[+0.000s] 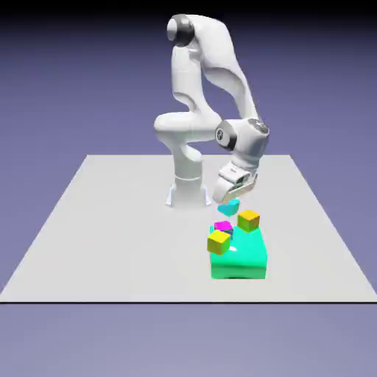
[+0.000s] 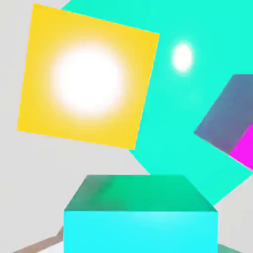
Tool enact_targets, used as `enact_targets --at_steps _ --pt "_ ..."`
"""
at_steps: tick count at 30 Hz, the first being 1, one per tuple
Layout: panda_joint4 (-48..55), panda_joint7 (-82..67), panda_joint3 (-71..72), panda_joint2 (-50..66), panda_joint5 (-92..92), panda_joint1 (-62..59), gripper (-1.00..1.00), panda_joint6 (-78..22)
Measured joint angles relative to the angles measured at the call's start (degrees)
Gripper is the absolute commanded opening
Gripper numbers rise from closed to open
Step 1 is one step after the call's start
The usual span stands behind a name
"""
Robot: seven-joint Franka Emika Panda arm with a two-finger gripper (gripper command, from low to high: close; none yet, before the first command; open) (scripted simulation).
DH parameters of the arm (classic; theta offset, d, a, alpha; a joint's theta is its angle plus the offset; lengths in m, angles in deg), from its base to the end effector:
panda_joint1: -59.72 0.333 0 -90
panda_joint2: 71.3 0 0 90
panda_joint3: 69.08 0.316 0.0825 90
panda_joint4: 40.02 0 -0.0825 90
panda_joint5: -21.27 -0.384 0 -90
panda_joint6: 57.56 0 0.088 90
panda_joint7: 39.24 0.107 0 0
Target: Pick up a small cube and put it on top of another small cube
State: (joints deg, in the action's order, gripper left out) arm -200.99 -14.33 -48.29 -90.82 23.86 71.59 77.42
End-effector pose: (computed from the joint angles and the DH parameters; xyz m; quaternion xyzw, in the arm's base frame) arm 0.3019 0.1782 0.2864 0.9924 0.0707 -0.0245 0.0973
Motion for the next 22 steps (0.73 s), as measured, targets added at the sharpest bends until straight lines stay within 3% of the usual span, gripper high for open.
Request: enact_targets --at_steps 6,9,14,15,17,22 --pt "7.42 -8.07 -12.01 -0.07 -5.29 12.46 -1.0 -4.04" --pt "5.76 -10.37 -15.17 -2.57 -3.29 15.32 -1.0 -4.78" --pt "2.07 -9.39 -14.93 6.21 -2.06 14.89 -1.0 7.66" --pt "1.78 -9.31 -14.92 6.88 -1.96 14.85 1.0 8.62" --pt "1.78 -9.24 -14.91 6.88 -1.87 14.84 1.0 8.65" --pt "5.48 -10.18 -15.15 -1.9 -3.01 15.28 1.0 -3.79"
